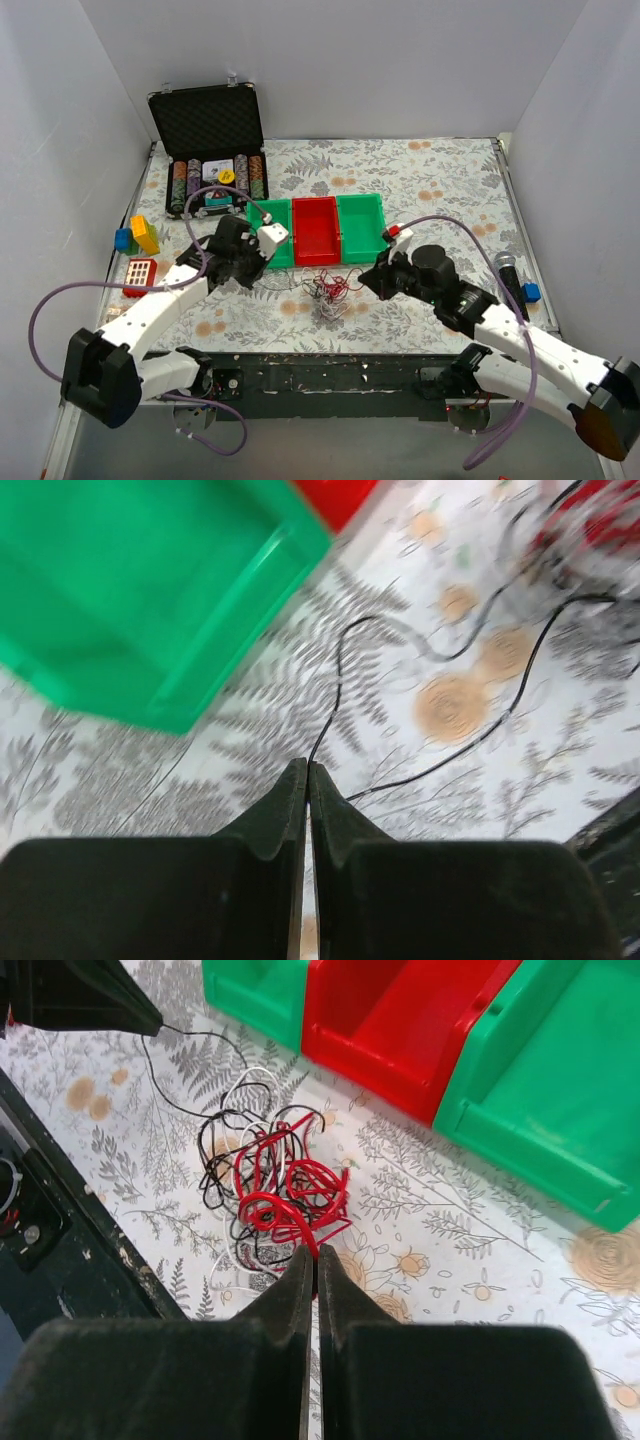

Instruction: Untangle the cables

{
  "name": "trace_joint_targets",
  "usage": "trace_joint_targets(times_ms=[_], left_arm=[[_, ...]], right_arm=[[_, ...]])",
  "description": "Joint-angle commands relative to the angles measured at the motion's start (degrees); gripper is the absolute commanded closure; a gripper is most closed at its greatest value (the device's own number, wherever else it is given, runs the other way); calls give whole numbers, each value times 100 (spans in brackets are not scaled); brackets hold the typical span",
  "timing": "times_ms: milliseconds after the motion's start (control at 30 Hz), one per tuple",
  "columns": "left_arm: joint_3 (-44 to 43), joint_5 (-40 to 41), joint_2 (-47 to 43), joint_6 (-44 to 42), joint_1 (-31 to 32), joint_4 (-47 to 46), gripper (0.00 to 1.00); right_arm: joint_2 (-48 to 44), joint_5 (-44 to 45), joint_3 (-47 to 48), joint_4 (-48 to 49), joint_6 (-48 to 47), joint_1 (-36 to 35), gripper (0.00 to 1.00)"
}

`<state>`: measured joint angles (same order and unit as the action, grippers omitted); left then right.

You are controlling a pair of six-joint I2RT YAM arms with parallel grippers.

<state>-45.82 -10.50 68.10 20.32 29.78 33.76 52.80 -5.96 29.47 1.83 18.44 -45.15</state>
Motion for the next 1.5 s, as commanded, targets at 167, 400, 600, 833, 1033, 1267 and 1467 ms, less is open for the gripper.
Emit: trace_joint_targets(times_ms=[167,400,600,833,1033,1267,1467], left_arm=[[758,645,-1736,-1240,-789,1281,100],[1426,1480,-2827,-1811,-842,1581,100],[1779,1903,-3100,-1891,-851,1423,100],[945,1332,-2749,-1610,-851,1607,90],[49,-99,-2784,-1723,-851,1915,46],[-375,-1540,-3478,-1619,-851,1196,2],[-568,-3017,-3084,-1487,-851,940,2]], right_arm=[[-1227,824,778,-1087,-226,-21,99],[-1561,946,1402,-1473,-419,-29,99],[-1825,1309,1553,-1853,-710,-21,99],[-1386,-325,1386,-1318,-341,-21,99],[-895,-1240,1438,-675,-112,-29,99],[-394,-1671,1666,-235,11,-56,99],[-59,-1856,1869,405,169,-240,99]])
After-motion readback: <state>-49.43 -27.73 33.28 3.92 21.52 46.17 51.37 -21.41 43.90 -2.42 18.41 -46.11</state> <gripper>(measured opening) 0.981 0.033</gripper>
